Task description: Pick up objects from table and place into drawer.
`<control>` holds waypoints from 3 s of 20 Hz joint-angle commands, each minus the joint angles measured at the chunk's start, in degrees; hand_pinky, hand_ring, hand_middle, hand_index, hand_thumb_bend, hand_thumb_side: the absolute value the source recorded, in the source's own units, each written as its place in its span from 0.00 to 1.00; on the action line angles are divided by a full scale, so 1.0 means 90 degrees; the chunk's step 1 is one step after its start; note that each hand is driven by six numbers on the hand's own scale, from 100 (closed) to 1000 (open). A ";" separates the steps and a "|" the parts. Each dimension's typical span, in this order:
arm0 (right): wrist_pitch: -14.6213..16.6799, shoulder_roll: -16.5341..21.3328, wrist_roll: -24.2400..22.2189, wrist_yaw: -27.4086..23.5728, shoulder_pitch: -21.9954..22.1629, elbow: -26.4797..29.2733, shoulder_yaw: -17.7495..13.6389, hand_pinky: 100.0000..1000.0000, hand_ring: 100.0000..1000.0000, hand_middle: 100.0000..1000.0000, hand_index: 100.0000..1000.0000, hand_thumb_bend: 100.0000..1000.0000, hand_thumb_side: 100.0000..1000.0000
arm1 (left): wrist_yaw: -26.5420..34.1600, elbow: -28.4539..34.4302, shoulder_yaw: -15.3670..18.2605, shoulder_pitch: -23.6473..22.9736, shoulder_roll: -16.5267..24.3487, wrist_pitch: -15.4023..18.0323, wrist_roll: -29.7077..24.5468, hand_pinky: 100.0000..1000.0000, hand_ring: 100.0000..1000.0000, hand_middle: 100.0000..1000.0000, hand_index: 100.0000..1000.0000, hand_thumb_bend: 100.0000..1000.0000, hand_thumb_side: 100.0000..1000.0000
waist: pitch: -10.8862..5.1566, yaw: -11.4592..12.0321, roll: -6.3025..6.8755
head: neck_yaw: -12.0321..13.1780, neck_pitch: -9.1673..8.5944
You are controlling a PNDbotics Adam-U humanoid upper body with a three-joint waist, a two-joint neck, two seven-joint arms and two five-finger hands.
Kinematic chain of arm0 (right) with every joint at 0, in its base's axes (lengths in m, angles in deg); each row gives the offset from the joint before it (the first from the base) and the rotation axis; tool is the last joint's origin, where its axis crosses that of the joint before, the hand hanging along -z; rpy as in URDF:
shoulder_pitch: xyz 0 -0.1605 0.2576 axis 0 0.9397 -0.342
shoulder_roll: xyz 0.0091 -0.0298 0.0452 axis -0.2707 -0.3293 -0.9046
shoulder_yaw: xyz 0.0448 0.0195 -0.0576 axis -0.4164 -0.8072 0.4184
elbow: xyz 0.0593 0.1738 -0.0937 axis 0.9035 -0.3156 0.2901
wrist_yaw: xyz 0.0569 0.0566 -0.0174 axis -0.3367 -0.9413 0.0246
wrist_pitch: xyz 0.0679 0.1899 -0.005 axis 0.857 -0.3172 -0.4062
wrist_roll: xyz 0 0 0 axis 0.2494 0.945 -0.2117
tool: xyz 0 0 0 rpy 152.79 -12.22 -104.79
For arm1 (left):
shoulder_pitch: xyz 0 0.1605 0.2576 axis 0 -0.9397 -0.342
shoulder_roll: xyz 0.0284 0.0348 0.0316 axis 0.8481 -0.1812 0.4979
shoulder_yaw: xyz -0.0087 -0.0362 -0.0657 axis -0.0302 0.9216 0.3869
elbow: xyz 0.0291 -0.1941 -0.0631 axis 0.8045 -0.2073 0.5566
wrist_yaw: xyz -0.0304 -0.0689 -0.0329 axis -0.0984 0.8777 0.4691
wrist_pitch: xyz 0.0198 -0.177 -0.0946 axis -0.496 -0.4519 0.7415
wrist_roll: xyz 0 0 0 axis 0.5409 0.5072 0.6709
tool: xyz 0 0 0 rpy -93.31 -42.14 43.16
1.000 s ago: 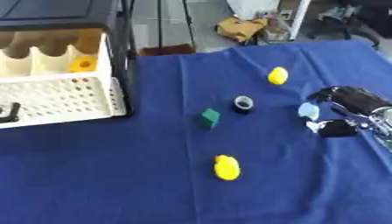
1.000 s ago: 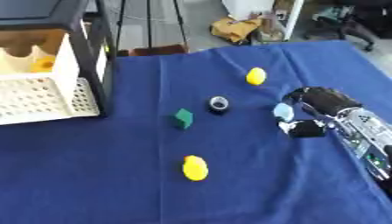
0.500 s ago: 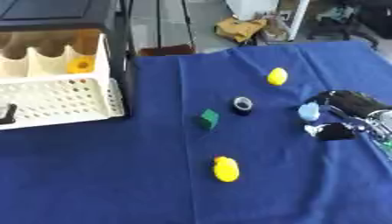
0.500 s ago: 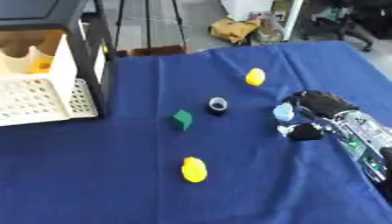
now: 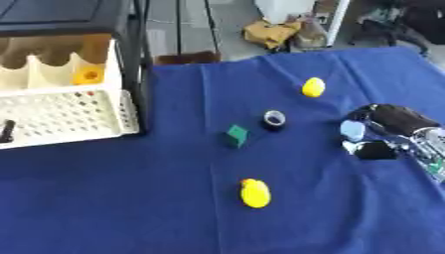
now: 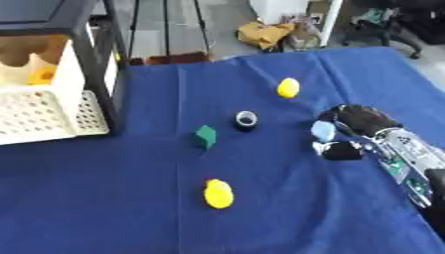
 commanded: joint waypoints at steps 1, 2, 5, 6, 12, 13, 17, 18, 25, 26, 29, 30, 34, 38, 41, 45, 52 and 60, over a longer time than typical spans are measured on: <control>-0.0014 0.0159 0.0034 -0.0058 -0.0079 0.0013 -0.0028 0.58 0.82 0.61 0.83 0.10 0.76 | -0.0040 0.0083 0.0007 0.0029 0.0038 0.0009 0.0020 0.46 0.72 0.66 0.92 0.01 1.00 | -0.0141 -0.0020 -0.0017 | -0.0009 -0.0017; -0.0019 0.0167 0.0027 -0.0060 -0.0083 0.0014 -0.0029 0.58 0.82 0.60 0.83 0.10 0.76 | -0.0042 0.0083 0.0007 0.0022 0.0040 0.0008 0.0021 0.46 0.72 0.66 0.92 0.01 1.00 | -0.0148 -0.0029 -0.0015 | -0.0005 -0.0008; -0.0021 0.0185 0.0000 -0.0073 -0.0089 0.0022 -0.0029 0.57 0.81 0.58 0.82 0.10 0.74 | -0.0043 0.0083 0.0008 0.0011 0.0043 0.0001 0.0025 0.46 0.72 0.66 0.92 0.01 1.00 | -0.0165 -0.0055 -0.0015 | -0.0003 0.0003; -0.0017 0.0186 -0.0015 -0.0085 -0.0090 0.0024 -0.0028 0.55 0.80 0.57 0.82 0.10 0.73 | -0.0042 0.0083 0.0009 0.0010 0.0042 -0.0004 0.0029 0.46 0.72 0.66 0.92 0.01 1.00 | -0.0168 -0.0065 -0.0014 | -0.0003 0.0005; 0.0029 0.0212 -0.0120 -0.0144 -0.0047 0.0048 -0.0044 0.61 0.85 0.66 0.89 0.21 0.81 | -0.0053 0.0083 0.0001 -0.0008 0.0039 -0.0005 0.0038 0.46 0.72 0.66 0.92 0.01 1.00 | -0.0182 -0.0112 0.0009 | 0.0002 0.0036; 0.0017 0.0228 -0.0113 -0.0120 -0.0042 0.0056 -0.0060 0.61 0.85 0.66 0.89 0.22 0.81 | -0.0059 0.0083 -0.0002 -0.0011 0.0039 -0.0002 0.0038 0.46 0.72 0.66 0.92 0.01 1.00 | -0.0187 -0.0124 0.0013 | 0.0004 0.0041; 0.0008 0.0267 -0.0081 -0.0057 -0.0010 0.0080 -0.0085 0.62 0.86 0.68 0.90 0.25 0.83 | -0.0074 0.0083 -0.0006 -0.0016 0.0040 0.0009 0.0040 0.46 0.72 0.66 0.92 0.01 1.00 | -0.0197 -0.0154 0.0022 | 0.0001 0.0050; 0.0022 0.0269 -0.0104 -0.0062 -0.0002 0.0074 -0.0083 0.63 0.87 0.70 0.91 0.27 0.84 | -0.0078 0.0083 -0.0008 -0.0019 0.0039 0.0009 0.0039 0.46 0.72 0.66 0.92 0.01 1.00 | -0.0199 -0.0157 0.0026 | -0.0002 0.0050; 0.0060 0.0314 -0.0216 -0.0221 -0.0032 0.0116 -0.0113 0.62 0.87 0.69 0.89 0.24 0.83 | -0.0090 0.0083 -0.0015 -0.0050 0.0038 -0.0001 0.0029 0.45 0.72 0.66 0.92 0.01 1.00 | -0.0231 -0.0207 0.0049 | -0.0001 0.0077; 0.0056 0.0328 -0.0204 -0.0245 -0.0037 0.0137 -0.0114 0.62 0.87 0.69 0.89 0.24 0.83 | -0.0093 0.0083 -0.0016 -0.0051 0.0036 -0.0006 0.0023 0.45 0.72 0.66 0.92 0.01 1.00 | -0.0235 -0.0215 0.0046 | -0.0002 0.0078; 0.0029 0.0362 -0.0163 -0.0266 -0.0031 0.0180 -0.0117 0.62 0.86 0.68 0.88 0.22 0.82 | -0.0094 0.0083 -0.0020 -0.0048 0.0035 -0.0014 0.0012 0.45 0.72 0.66 0.92 0.01 1.00 | -0.0243 -0.0227 0.0042 | -0.0003 0.0068; 0.0013 0.0369 -0.0147 -0.0255 -0.0025 0.0180 -0.0120 0.62 0.86 0.68 0.88 0.20 0.81 | -0.0095 0.0083 -0.0021 -0.0050 0.0036 -0.0013 0.0009 0.45 0.72 0.66 0.92 0.01 1.00 | -0.0244 -0.0228 0.0044 | -0.0003 0.0067; -0.0030 0.0395 -0.0085 -0.0220 -0.0022 0.0167 -0.0140 0.61 0.86 0.67 0.87 0.20 0.81 | -0.0099 0.0083 -0.0030 -0.0055 0.0033 -0.0015 -0.0001 0.45 0.72 0.66 0.92 0.01 1.00 | -0.0248 -0.0241 0.0040 | 0.0001 0.0081; -0.0018 0.0354 -0.0086 -0.0149 -0.0103 0.0111 -0.0098 0.61 0.85 0.67 0.86 0.21 0.79 | -0.0099 0.0083 -0.0040 -0.0041 0.0015 -0.0028 -0.0019 0.45 0.72 0.66 0.92 0.01 1.00 | -0.0237 -0.0232 0.0036 | -0.0022 0.0072; 0.0013 0.0322 -0.0109 -0.0065 -0.0115 0.0047 -0.0081 0.61 0.85 0.67 0.86 0.22 0.79 | -0.0095 0.0083 -0.0038 -0.0033 0.0008 -0.0022 -0.0014 0.44 0.72 0.66 0.92 0.01 1.00 | -0.0225 -0.0212 0.0041 | -0.0021 0.0071; 0.0019 0.0305 -0.0099 0.0058 -0.0106 -0.0044 -0.0100 0.61 0.85 0.67 0.87 0.23 0.79 | -0.0093 0.0083 -0.0042 -0.0028 0.0004 -0.0010 -0.0017 0.44 0.72 0.66 0.92 0.01 1.00 | -0.0214 -0.0197 0.0044 | -0.0028 0.0066; 0.0035 0.0283 -0.0068 0.0217 -0.0074 -0.0160 -0.0118 0.61 0.85 0.67 0.86 0.23 0.78 | -0.0080 0.0083 -0.0045 -0.0012 0.0004 0.0011 -0.0005 0.44 0.72 0.66 0.92 0.01 1.00 | -0.0214 -0.0185 0.0046 | -0.0046 0.0040; 0.0065 0.0258 -0.0038 0.0216 -0.0099 -0.0207 -0.0110 0.60 0.84 0.63 0.83 0.19 0.78 | -0.0095 0.0083 -0.0054 -0.0019 0.0001 0.0017 -0.0005 0.44 0.72 0.67 0.93 0.01 1.00 | -0.0218 -0.0205 0.0059 | -0.0060 0.0046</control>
